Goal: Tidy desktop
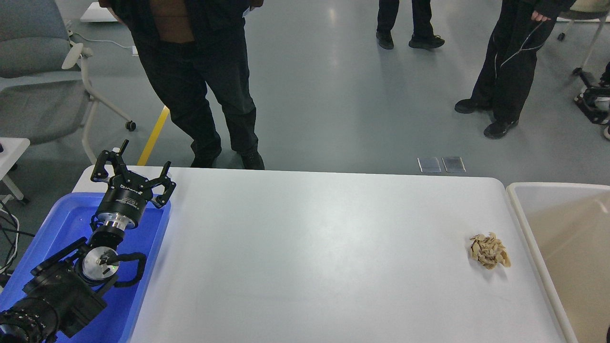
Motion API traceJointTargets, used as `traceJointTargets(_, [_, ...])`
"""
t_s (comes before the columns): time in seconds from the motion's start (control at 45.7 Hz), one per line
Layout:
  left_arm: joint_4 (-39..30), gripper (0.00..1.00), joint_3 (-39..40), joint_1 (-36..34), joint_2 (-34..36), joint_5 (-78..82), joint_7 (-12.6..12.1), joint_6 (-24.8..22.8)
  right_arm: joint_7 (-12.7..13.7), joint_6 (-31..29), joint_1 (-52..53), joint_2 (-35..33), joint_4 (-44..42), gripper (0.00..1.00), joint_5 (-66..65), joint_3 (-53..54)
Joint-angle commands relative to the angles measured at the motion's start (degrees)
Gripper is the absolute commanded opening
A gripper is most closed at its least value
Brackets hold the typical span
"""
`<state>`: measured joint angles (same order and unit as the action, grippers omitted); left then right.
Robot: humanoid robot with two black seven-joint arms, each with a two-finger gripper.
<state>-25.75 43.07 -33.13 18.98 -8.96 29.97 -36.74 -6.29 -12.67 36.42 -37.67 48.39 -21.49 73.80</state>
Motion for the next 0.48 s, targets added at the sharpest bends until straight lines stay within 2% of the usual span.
traceJointTargets(0.0, [0.00, 1.00, 0.00, 0.00, 0.00, 0.00, 0.00, 0.00, -0.04, -0.34, -7.50, 4.97, 2.67, 0.99, -0.22, 3.99])
traceJointTargets(0.46, [0.00, 1.00, 0.00, 0.00, -0.09, 0.00, 0.00, 0.00, -0.04, -1.92, -12.08, 10.60, 3.11, 0.99, -0.22, 5.30])
